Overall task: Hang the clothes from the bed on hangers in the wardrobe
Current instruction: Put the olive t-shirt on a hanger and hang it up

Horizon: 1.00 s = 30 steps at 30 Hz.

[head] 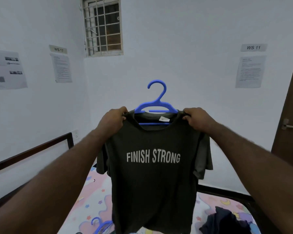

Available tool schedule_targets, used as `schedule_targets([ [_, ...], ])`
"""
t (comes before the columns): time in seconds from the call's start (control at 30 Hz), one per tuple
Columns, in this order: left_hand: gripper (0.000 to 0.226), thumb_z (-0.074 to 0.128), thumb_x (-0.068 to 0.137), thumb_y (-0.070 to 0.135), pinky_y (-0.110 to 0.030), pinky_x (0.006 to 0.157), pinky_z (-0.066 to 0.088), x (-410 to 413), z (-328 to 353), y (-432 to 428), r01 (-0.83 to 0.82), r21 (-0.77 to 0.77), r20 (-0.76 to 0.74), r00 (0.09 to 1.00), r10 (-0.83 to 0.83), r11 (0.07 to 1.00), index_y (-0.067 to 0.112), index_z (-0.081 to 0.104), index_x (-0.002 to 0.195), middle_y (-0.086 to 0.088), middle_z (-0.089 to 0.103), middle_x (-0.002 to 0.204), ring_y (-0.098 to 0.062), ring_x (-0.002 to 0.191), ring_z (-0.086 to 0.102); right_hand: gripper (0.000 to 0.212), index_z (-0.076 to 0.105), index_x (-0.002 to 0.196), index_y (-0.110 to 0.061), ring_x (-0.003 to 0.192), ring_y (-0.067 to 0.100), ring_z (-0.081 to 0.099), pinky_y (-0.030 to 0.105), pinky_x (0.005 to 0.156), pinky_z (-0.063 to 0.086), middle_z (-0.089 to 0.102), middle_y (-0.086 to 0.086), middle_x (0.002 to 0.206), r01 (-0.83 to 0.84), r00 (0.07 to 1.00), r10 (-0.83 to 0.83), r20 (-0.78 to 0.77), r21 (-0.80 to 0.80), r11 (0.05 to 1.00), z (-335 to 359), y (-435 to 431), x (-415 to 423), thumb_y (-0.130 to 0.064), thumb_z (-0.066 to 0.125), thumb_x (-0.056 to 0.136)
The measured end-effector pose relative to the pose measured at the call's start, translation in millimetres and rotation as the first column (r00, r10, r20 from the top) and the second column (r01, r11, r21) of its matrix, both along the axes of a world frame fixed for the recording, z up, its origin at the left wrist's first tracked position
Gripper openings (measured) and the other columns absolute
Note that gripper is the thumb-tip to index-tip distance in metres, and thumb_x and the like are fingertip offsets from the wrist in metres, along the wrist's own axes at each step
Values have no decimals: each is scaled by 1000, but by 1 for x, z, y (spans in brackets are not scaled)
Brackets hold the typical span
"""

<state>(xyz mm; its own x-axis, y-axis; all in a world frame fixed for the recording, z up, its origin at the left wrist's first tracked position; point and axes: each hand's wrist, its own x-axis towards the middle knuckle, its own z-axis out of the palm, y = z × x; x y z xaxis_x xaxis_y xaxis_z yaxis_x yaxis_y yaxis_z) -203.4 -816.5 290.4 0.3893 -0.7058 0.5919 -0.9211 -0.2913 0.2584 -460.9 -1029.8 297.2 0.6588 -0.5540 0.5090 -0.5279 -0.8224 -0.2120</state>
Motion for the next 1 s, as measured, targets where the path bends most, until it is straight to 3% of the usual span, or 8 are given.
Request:
schedule_targets([
  [0.2, 11, 55, 91, 9, -34, 68, 40, 5, -86, 5, -18, 71, -126, 992, 27, 997, 13, 59, 101, -12, 62, 89, -30, 83, 55, 6, 63, 89, -18, 83, 32, 60, 37, 71, 46, 68, 9, 86, 60, 992, -65, 109, 52, 997, -92, 18, -6, -18, 57, 90],
  [0.3, 13, 55, 87, 14, -35, 73, 46, -7, -203, 28, 0, 245, -204, 978, 52, 970, 15, 64, 96, -15, 68, 94, -35, 91, 61, 5, 64, 89, -24, 91, 32, 64, 36, 76, 48, 71, 9, 94, 113, 990, -90, -105, 247, 962, -211, 43, -18, -22, 59, 87],
  [0.4, 22, 53, 89, 22, -34, 88, 48, -48, -338, 76, 73, 525, -361, 921, 144, 848, 18, 68, 104, -10, 69, 109, -30, 106, 62, 15, 68, 97, -30, 105, 30, 63, 33, 84, 46, 70, 7, 107, 210, 887, -9, -461, 387, 898, -336, 86, -54, -28, 57, 87],
  [0.57, 28, 51, 94, 17, -32, 92, 39, -116, -471, 159, 213, 715, -452, 867, 208, 666, 8, 65, 117, -16, 64, 120, -32, 113, 57, 48, 70, 101, -15, 102, 32, 62, 32, 81, 43, 68, 12, 107, 280, 753, 150, -640, 518, 808, -462, 161, -118, -39, 38, 73],
  [0.7, 33, 49, 97, 23, -31, 92, 38, -128, -496, 185, 256, 779, -455, 859, 235, 572, 6, 61, 122, -16, 60, 126, -31, 118, 53, 26, 69, 105, -7, 104, 33, 61, 31, 81, 41, 67, 17, 111, 334, 689, 188, -700, 537, 775, -482, 193, -133, -21, 54, 89],
  [0.8, 36, 49, 98, 24, -32, 97, 38, -119, -485, 182, 279, 785, -448, 872, 196, 554, 9, 59, 129, -16, 56, 132, -31, 122, 51, 49, 66, 116, -10, 113, 32, 58, 32, 94, 42, 63, 15, 121, 314, 663, 230, -713, 543, 779, -483, 190, -126, -40, 39, 88],
  [0.87, 34, 51, 97, 24, -33, 96, 39, -105, -468, 171, 270, 779, -433, 884, 175, 565, 9, 60, 127, -16, 58, 129, -32, 119, 53, 61, 66, 116, -12, 114, 32, 58, 32, 92, 42, 63, 15, 121, 280, 684, 242, -688, 554, 784, -464, 184, -114, -46, 32, 78],
  [1.0, 26, 54, 93, 14, -38, 94, 43, -61, -398, 126, 233, 650, -447, 887, 115, 723, 11, 68, 114, -15, 64, 117, -32, 112, 57, 25, 68, 111, -4, 110, 36, 59, 32, 85, 44, 65, 20, 118, 218, 810, 138, -570, 511, 831, -391, 152, -71, -15, 53, 93],
])
